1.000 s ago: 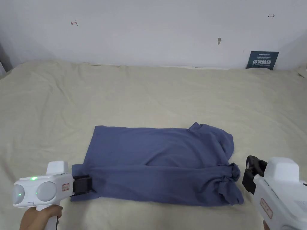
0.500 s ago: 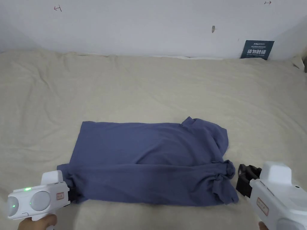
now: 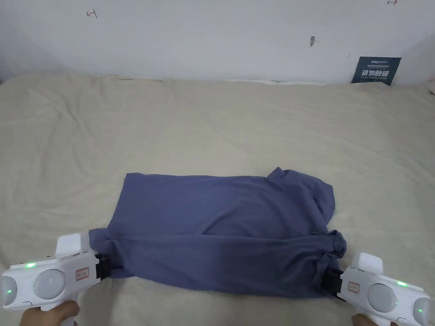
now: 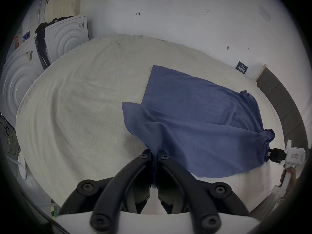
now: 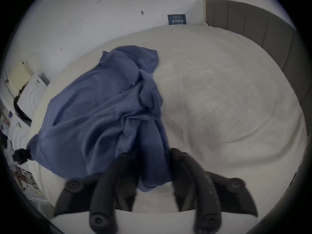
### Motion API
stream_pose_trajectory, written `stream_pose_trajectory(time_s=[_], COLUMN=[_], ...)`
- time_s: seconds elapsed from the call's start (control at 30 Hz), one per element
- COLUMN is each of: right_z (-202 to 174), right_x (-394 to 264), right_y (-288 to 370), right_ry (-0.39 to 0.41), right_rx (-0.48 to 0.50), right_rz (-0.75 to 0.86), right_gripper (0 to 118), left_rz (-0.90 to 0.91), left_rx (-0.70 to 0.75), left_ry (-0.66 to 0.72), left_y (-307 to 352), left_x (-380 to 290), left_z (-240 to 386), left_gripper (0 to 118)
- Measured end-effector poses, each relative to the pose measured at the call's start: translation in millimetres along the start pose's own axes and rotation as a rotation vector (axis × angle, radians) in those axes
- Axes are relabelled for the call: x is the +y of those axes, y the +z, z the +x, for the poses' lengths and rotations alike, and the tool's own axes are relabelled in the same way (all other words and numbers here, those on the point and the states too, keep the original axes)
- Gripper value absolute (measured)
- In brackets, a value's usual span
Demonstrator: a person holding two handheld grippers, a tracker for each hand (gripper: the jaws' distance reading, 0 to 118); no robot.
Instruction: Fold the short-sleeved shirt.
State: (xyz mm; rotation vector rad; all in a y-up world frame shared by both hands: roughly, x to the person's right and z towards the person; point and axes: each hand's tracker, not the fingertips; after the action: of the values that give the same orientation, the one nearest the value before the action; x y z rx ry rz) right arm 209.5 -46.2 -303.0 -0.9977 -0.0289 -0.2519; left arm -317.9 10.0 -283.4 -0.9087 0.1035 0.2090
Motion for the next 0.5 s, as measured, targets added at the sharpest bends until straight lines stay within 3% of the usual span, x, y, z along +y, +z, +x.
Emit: stream_pose_trajectory(time_s=[0.03, 0.17, 0.5], right_z=[0, 3, 21], right_x=[-2, -1, -44], right_y=[4, 23, 104], right_ry=[-0.007, 0.036, 0.022], right_rx=[0.003, -0.015, 0.012], right_rz=[0.014, 0.03, 0.098], right_gripper=[13, 13, 12], left_rz=[-0.003, -0.016, -0.027], left_rx=[0.001, 0.002, 0.003], left_ry=[0.002, 0.024, 0.061], left_y=[2, 9, 49], left_x=[-1, -8, -35], left_z=[1, 2, -20], left_gripper=[7, 7, 7])
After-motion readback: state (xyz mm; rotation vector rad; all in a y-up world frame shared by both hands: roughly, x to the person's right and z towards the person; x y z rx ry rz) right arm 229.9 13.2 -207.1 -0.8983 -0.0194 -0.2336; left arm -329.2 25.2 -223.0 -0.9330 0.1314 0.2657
